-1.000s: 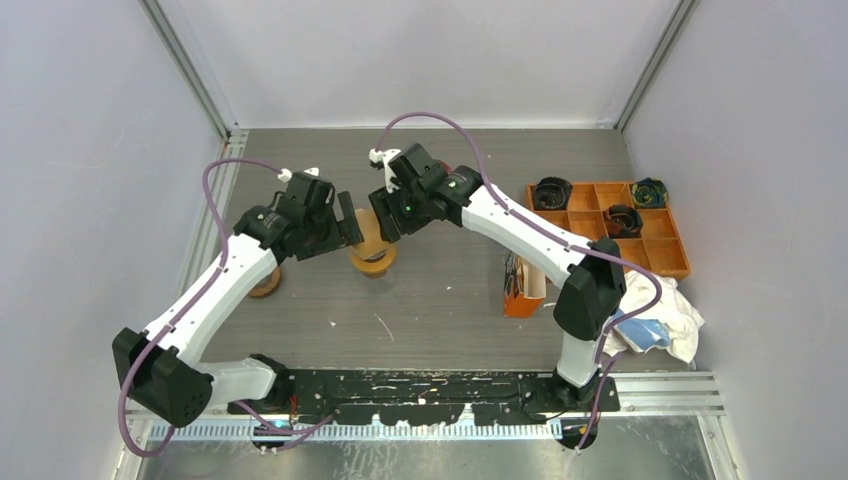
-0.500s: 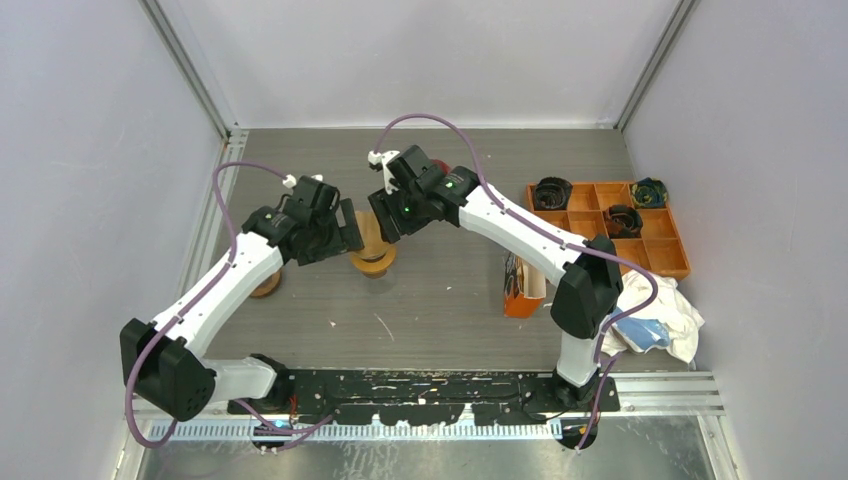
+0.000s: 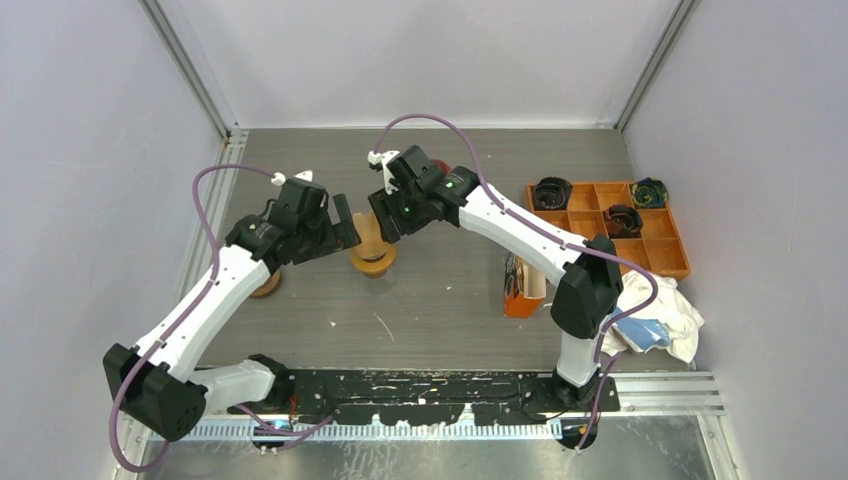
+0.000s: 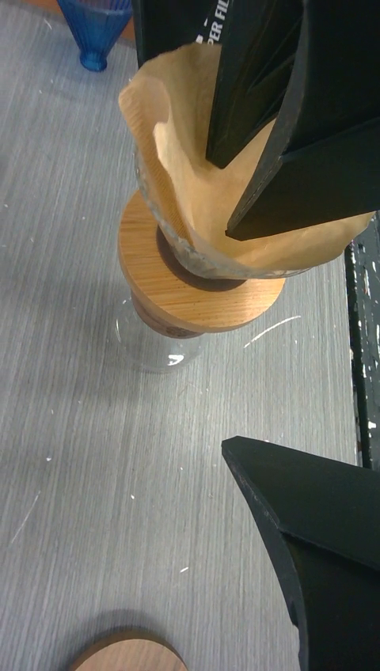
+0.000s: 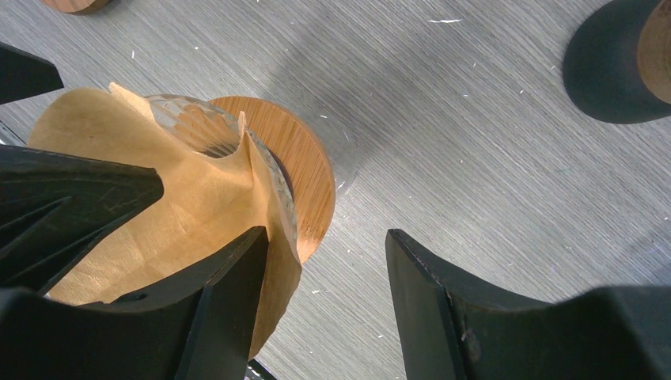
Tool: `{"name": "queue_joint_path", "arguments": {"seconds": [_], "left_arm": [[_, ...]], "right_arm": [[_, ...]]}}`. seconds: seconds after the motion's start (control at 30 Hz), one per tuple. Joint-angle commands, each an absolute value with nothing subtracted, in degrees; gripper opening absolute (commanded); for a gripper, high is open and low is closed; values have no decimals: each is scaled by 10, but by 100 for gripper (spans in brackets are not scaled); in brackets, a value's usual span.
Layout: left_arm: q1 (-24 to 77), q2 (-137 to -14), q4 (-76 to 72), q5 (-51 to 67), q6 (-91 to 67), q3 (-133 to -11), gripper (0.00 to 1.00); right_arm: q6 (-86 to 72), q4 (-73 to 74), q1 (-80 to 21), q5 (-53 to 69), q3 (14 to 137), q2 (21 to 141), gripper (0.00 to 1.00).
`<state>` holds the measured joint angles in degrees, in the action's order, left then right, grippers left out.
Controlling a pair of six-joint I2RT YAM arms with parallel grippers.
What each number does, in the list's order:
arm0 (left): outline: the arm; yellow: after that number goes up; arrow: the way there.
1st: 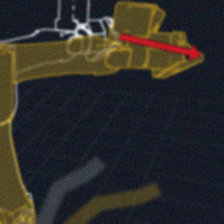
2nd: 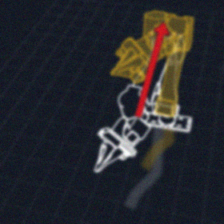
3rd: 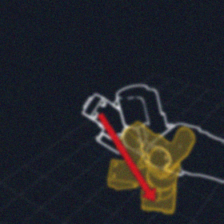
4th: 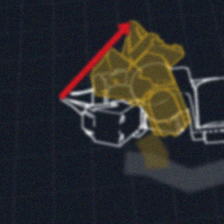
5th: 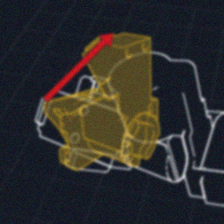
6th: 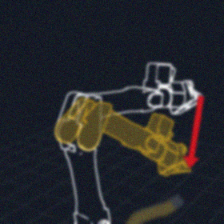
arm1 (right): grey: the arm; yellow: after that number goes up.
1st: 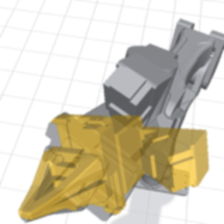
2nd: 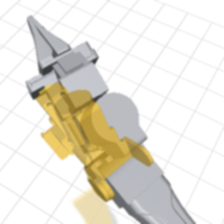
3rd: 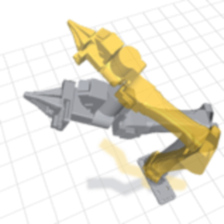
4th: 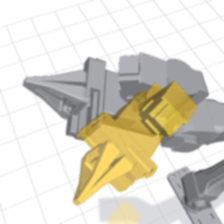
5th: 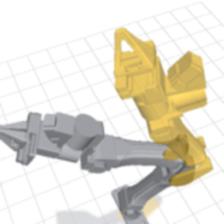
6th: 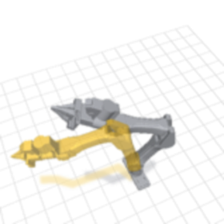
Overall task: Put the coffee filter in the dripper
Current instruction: Place the coffee filter in the coffee dripper.
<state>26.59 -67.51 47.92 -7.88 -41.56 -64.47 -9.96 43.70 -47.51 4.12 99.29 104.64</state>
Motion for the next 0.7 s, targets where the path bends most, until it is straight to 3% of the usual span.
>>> {"name": "queue_joint_path", "arguments": {"seconds": [0.0, 0.67], "left_arm": [[263, -648, 426, -70, -414, -638, 100], [249, -723, 372, -50, -400, -654, 99]], "right_arm": [[-91, 416, -476, 36, 994, 1037, 62], [-92, 416, -477, 40, 992, 1038, 62]]}}
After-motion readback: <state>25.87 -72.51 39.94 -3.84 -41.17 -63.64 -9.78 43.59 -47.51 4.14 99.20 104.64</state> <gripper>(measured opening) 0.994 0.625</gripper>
